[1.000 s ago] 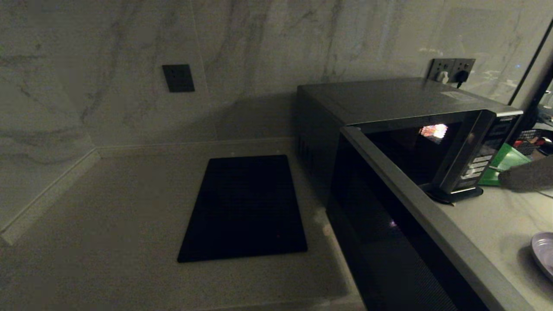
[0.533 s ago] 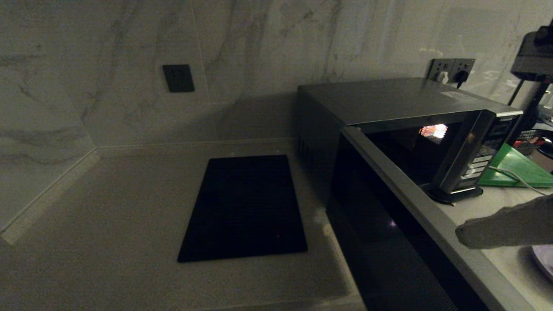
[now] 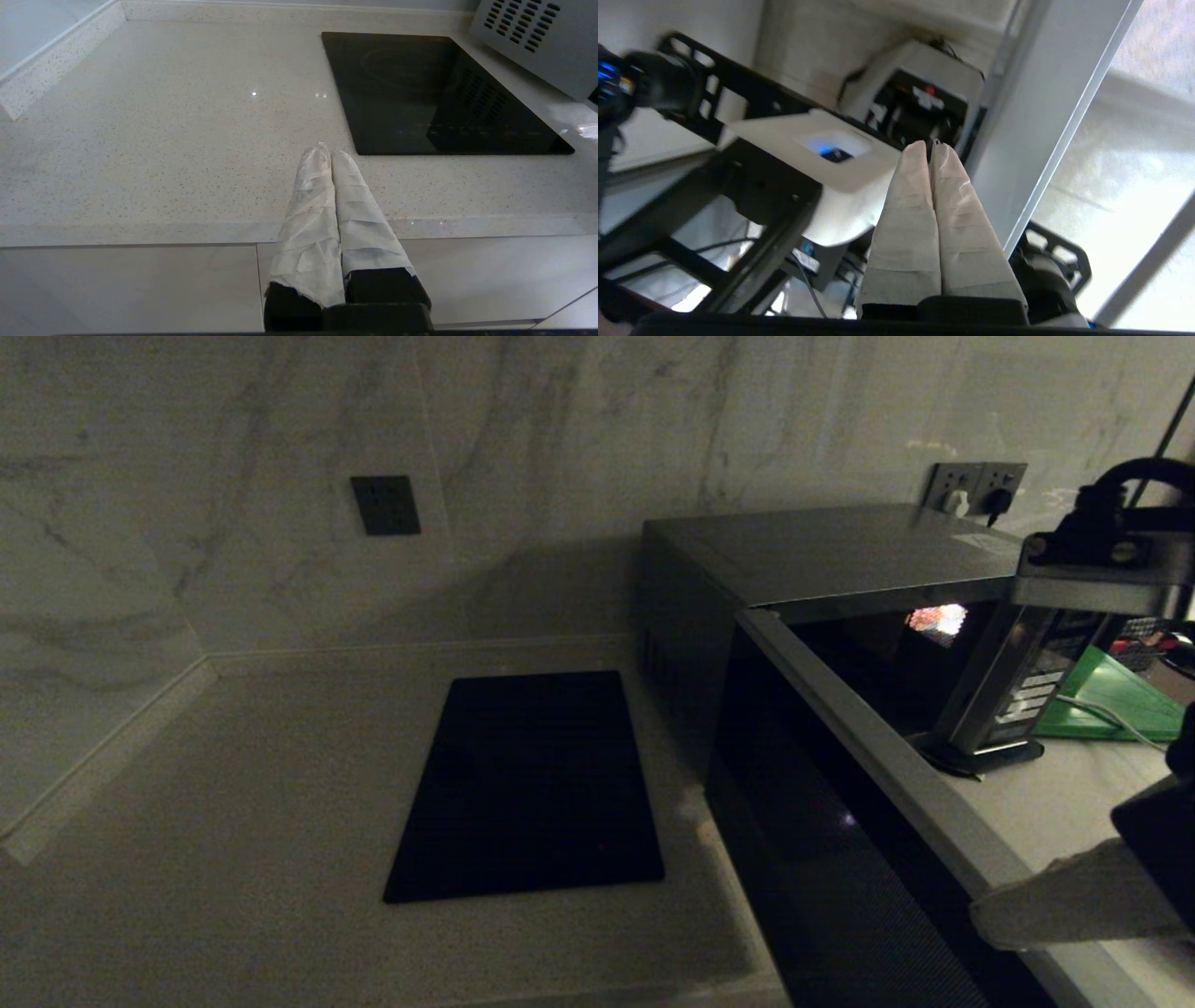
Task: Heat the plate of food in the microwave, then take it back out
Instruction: Close the microwave oven
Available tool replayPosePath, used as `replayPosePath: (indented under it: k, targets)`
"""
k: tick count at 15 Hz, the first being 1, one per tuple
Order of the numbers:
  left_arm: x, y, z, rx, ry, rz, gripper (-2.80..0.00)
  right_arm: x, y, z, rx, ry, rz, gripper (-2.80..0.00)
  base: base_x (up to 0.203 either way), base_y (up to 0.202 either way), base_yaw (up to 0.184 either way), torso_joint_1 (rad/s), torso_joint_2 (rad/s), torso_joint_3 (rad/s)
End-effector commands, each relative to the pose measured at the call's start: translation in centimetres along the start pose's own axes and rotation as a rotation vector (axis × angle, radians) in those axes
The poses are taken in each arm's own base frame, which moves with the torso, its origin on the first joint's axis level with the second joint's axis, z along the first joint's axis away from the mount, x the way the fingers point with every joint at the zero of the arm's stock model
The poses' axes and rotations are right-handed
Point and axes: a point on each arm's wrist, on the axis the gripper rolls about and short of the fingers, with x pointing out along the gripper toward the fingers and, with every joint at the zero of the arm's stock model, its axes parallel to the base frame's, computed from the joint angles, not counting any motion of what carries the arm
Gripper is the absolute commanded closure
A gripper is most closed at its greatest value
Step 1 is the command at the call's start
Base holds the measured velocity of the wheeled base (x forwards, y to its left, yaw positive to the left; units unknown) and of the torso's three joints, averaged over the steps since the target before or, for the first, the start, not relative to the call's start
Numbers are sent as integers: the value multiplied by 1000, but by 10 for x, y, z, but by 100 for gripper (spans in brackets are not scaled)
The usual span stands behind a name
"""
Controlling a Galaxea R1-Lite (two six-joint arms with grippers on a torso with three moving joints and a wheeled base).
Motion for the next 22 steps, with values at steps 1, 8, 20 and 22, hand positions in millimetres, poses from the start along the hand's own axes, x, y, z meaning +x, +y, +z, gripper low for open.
replayPosePath:
  k: [1,8,20,22]
  targets:
    - [0,0,0,-1,1,1,0,7,2,1,8,32,-28,0,0,0,0,0,0,0]
    - [0,0,0,-1,1,1,0,30,-16,24,157,-191,-499,0,0,0,0,0,0,0]
    - [0,0,0,-1,1,1,0,48,-64,61,481,-312,-712,0,0,0,0,0,0,0]
    - [0,0,0,-1,1,1,0,53,-85,70,559,-306,-768,0,0,0,0,0,0,0]
